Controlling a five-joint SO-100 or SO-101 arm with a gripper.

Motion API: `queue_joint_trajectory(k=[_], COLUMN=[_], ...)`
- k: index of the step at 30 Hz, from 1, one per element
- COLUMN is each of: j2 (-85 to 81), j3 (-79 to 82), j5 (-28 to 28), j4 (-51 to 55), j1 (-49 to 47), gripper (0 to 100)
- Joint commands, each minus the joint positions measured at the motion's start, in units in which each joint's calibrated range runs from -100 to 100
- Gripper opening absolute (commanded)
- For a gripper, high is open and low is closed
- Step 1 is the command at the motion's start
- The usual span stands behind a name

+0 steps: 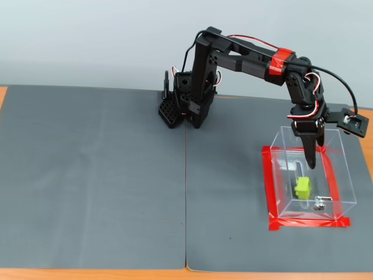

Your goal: Pick the green lego block and place it into the transparent box

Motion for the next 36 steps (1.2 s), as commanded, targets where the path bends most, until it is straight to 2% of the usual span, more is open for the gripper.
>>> queue_joint_trajectory(k=[1,11,13,14,16,26,36], j2=[-1.22,-1.39,-1.99,-4.87,-6.22,-17.33,-24.71], j3=[-2.92,-2.92,-2.92,-2.92,-2.92,-2.83,-2.10], j5=[-0.04,-0.04,-0.10,-0.10,0.11,0.37,0.42], j4=[-0.64,0.14,0.14,-1.59,-1.07,5.52,5.87], j1=[0.47,0.62,1.22,2.34,3.16,11.06,20.39], gripper=[33,31,26,5,1,2,2])
